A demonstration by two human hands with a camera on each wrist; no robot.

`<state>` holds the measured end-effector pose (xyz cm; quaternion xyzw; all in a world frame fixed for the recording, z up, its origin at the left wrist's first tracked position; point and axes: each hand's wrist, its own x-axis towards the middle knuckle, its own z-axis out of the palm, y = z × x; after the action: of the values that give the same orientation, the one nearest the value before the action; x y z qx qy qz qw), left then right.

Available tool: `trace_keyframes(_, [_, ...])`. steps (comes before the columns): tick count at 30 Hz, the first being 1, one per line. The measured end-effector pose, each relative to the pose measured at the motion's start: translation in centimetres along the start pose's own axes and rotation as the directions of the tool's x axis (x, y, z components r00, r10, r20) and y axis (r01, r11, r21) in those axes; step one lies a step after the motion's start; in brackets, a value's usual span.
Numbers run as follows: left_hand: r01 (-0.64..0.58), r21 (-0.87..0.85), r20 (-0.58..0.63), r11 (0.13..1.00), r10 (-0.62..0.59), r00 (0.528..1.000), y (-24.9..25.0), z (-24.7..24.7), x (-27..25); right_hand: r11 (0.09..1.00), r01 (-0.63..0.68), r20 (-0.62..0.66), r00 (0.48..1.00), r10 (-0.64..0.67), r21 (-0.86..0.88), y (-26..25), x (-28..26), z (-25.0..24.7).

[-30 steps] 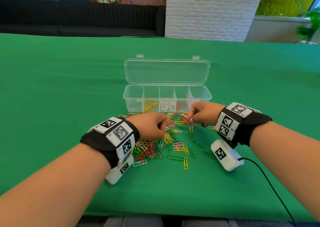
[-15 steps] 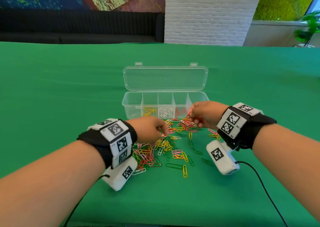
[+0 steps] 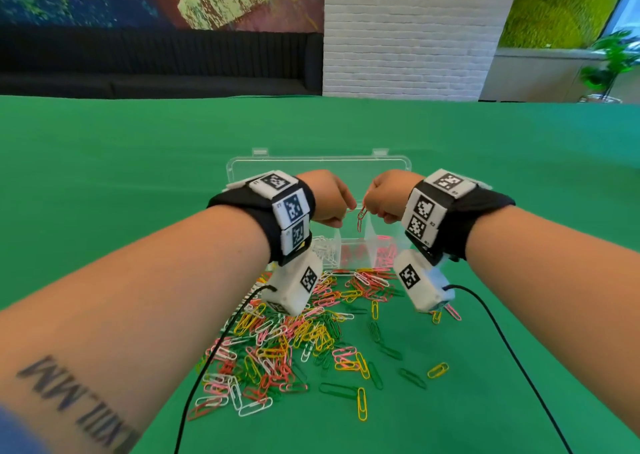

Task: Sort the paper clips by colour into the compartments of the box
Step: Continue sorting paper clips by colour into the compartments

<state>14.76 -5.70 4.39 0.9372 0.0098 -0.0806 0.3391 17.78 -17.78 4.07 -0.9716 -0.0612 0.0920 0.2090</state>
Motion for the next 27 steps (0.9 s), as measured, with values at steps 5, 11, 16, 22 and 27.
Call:
trace_keyframes(5, [-0.017,0.166,0.025,0.986,0.013,1.0,0.5,0.8,1.8,0.995,-0.015,0.094,0.996,0.006,0.099,0.4,2.4,0.5])
trace_keyframes(11, [-0.042,0.355,-0.002,0.934,0.045,0.999,0.6,1.1,1.8,0.958,-0.043,0.187,0.982,-0.012,0.285,0.7,3.0,1.0])
trace_keyframes(16, [-0.072,0.129,-0.036,0.989,0.078,0.996,-0.1,0.9,0.0,0.916,-0.031,0.218,0.974,-0.062,0.401,0.9,0.8,0.7])
trace_keyframes(22, [-0.218,0.335,0.097,0.917,0.196,0.976,-2.5,1.5,-4.6,0.947,0.257,-0.004,0.965,-0.261,0.194,4.6,-4.2,0.8])
trace_keyframes(27, [-0.298,0.537,0.303,0.789,0.148,0.941,-4.6,3.4,-7.7,0.892,0.395,0.244,0.908,-0.341,-0.221,6.7,-8.8,3.0])
